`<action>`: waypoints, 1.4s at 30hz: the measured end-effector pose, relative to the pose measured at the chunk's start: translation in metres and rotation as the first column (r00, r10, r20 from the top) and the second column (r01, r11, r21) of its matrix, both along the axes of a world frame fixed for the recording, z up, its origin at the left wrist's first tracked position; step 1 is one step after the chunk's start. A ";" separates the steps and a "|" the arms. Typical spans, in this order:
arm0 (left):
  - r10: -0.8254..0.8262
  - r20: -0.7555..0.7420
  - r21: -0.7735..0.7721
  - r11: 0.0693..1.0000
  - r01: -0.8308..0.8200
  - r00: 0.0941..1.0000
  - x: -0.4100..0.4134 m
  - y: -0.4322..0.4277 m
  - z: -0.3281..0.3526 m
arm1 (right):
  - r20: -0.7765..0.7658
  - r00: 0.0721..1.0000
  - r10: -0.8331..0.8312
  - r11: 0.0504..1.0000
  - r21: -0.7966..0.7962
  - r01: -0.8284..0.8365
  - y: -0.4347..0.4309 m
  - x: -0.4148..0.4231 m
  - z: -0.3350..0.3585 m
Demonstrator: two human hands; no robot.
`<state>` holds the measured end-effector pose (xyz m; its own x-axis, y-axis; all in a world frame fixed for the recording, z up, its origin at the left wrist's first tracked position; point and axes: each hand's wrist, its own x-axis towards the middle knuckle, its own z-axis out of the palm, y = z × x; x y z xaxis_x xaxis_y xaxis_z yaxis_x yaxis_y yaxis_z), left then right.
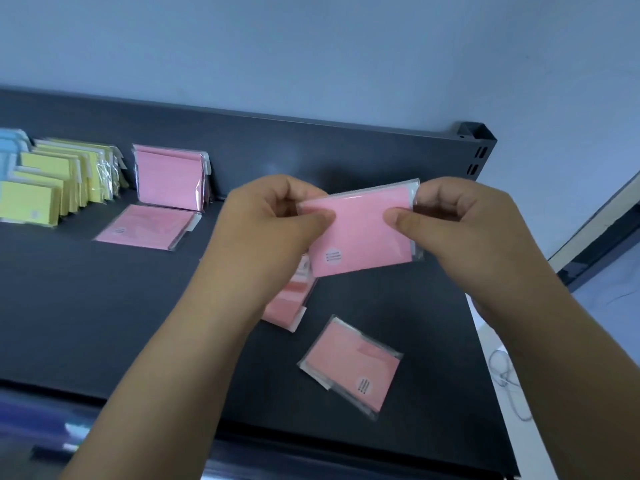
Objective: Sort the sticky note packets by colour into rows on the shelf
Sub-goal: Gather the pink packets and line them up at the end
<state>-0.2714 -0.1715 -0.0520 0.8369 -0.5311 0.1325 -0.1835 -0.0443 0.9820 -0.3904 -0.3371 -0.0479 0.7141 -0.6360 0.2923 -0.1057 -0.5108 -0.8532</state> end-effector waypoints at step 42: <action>-0.299 0.150 0.615 0.775 0.148 0.942 0.247 0.206 -0.021 | -0.560 0.735 -0.382 0.923 -0.269 0.275 0.242 0.217 -0.010</action>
<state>-0.0249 0.0340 -0.0731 0.6706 -0.7353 -0.0982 -0.4741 -0.5267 0.7055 -0.1739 -0.0948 -0.0581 0.5316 -0.8470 0.0003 -0.7465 -0.4687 -0.4722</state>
